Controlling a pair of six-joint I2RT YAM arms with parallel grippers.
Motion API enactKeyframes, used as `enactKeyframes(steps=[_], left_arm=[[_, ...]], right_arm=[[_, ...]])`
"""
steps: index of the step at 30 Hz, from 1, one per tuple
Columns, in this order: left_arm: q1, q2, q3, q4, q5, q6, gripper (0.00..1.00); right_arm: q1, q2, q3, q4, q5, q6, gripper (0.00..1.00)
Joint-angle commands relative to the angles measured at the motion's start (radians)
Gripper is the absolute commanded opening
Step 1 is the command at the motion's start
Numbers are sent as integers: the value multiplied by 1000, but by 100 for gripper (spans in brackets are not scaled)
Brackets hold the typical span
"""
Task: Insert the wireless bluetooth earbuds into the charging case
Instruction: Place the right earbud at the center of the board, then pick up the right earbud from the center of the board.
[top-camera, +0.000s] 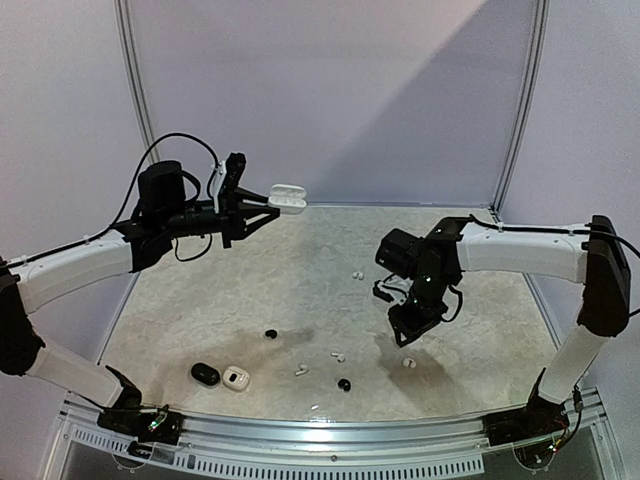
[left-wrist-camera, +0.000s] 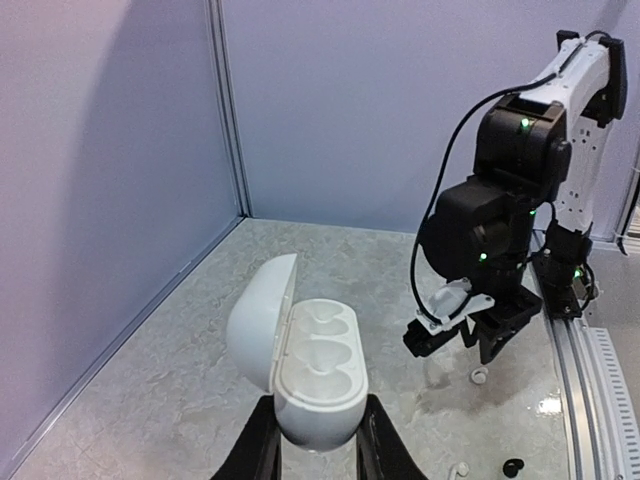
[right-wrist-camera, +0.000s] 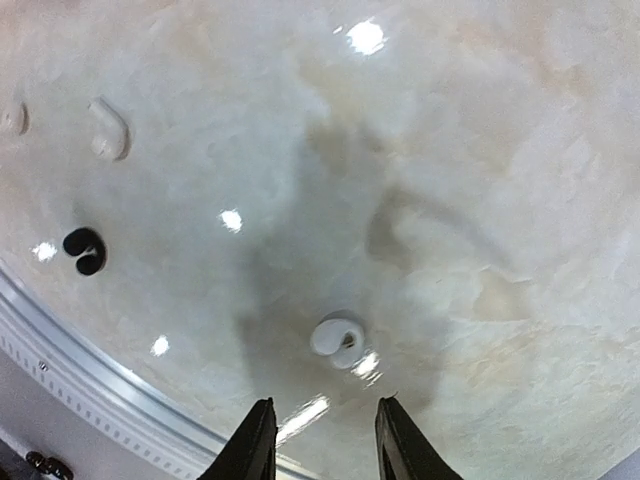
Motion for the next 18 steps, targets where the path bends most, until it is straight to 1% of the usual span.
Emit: enactKeyframes(steps=[1, 3, 7, 13, 18], left_arm=[[5, -39, 1, -25, -9, 9, 0], [5, -44, 1, -36, -3, 10, 0], [5, -47, 1, -43, 3, 9, 0], [5, -45, 0, -43, 5, 6, 0], [5, -40, 3, -36, 6, 3, 0]], right_arm=[[-76, 6, -18, 62, 48, -268, 33], [-95, 12, -39, 92, 45, -367, 33], [-101, 20, -82, 118, 22, -479, 33], [-102, 12, -155, 158, -35, -522, 32], [-102, 20, -199, 189, -25, -515, 31]])
